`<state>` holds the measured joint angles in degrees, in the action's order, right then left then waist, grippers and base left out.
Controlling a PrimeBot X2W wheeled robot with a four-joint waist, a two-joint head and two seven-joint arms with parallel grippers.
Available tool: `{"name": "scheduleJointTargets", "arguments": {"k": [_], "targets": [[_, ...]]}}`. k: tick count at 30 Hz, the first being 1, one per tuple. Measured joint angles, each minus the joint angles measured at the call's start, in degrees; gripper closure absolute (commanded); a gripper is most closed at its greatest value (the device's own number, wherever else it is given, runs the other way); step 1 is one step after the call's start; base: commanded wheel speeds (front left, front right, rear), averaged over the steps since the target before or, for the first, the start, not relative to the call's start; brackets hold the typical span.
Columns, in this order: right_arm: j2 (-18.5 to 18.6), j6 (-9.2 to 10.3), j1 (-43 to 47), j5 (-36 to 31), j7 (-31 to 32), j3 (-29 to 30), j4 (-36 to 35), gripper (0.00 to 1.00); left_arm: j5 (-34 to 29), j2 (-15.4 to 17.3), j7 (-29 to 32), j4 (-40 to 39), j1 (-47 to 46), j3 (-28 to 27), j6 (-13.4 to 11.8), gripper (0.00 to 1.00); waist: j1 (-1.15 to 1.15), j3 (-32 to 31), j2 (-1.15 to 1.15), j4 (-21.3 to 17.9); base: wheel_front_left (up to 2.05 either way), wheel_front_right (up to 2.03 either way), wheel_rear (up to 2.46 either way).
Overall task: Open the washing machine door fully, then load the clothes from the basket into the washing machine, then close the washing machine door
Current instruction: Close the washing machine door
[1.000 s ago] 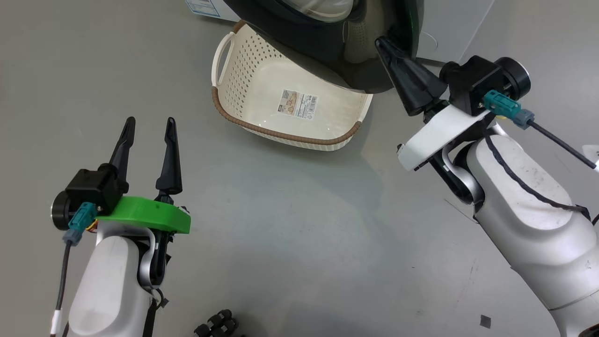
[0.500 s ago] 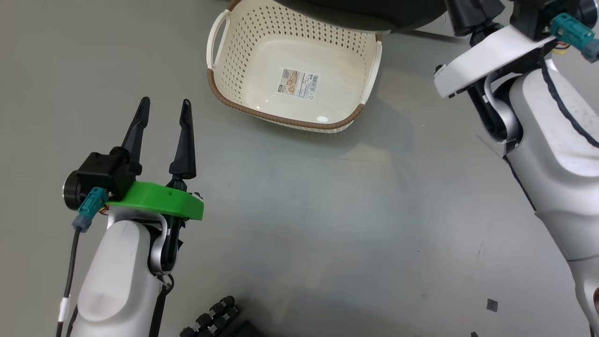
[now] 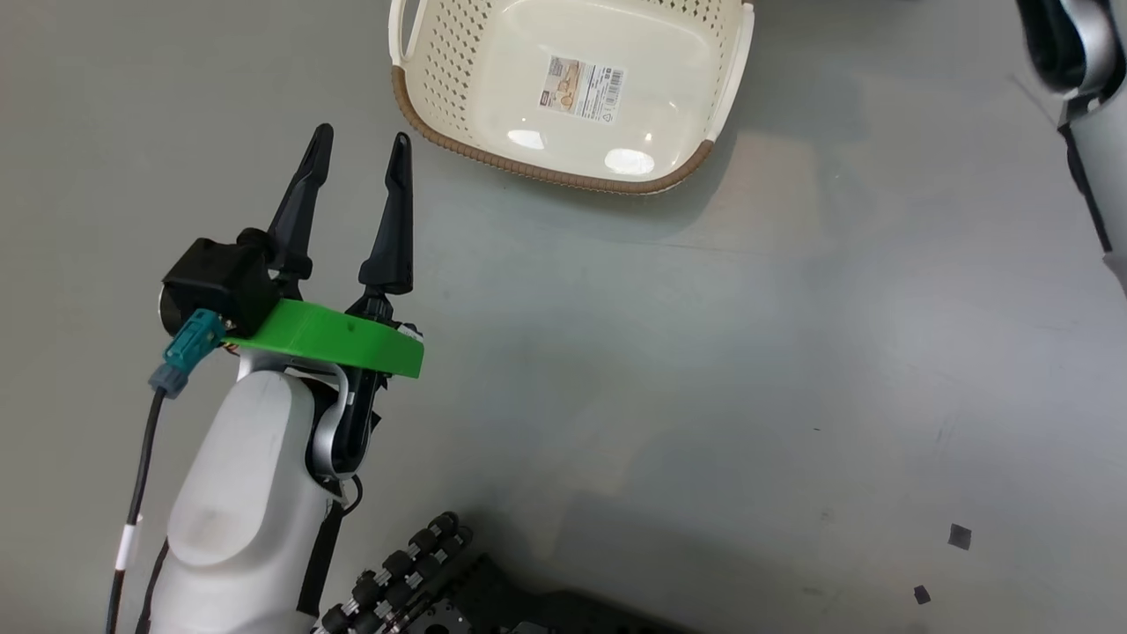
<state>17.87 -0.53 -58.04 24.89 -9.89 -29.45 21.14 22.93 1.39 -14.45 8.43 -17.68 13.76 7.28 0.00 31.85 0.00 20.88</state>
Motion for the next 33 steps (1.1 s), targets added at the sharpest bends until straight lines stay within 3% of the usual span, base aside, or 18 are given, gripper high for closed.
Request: {"name": "scheduleJointTargets", "arguments": {"k": [8, 21, 28, 33], "targets": [[0.33, -0.51, -7.52, -1.75, 0.47, 0.33, 2.32, 1.0, 2.15, -0.03, 0.0, -0.51, -2.93, 2.57, 0.0, 0.0, 0.0, 4.23, 0.0, 1.43, 0.0, 0.0, 0.0], [-1.52, -0.91, -8.8, -1.71, -1.38, 0.7, 7.88, 1.0, 3.35, -0.14, 0.0, 0.15, -4.78, 2.99, 0.01, 0.0, 0.0, 6.88, 0.0, 3.11, 0.0, 0.0, 0.0], [-1.74, -2.98, -5.94, -1.11, -3.1, -0.77, 10.61, 1.0, 3.05, -0.2, 0.0, 0.93, -5.03, 1.62, 0.01, 0.0, 0.0, 5.29, 0.0, 2.24, 0.0, 0.0, 0.0], [-4.07, -3.94, 0.42, 0.86, -3.67, -1.55, 11.84, 1.0, 1.64, -0.21, 0.0, 2.03, -5.01, 0.1, 0.01, 0.0, 0.0, 3.39, 0.0, 0.97, 0.0, 0.0, 0.0]]}}
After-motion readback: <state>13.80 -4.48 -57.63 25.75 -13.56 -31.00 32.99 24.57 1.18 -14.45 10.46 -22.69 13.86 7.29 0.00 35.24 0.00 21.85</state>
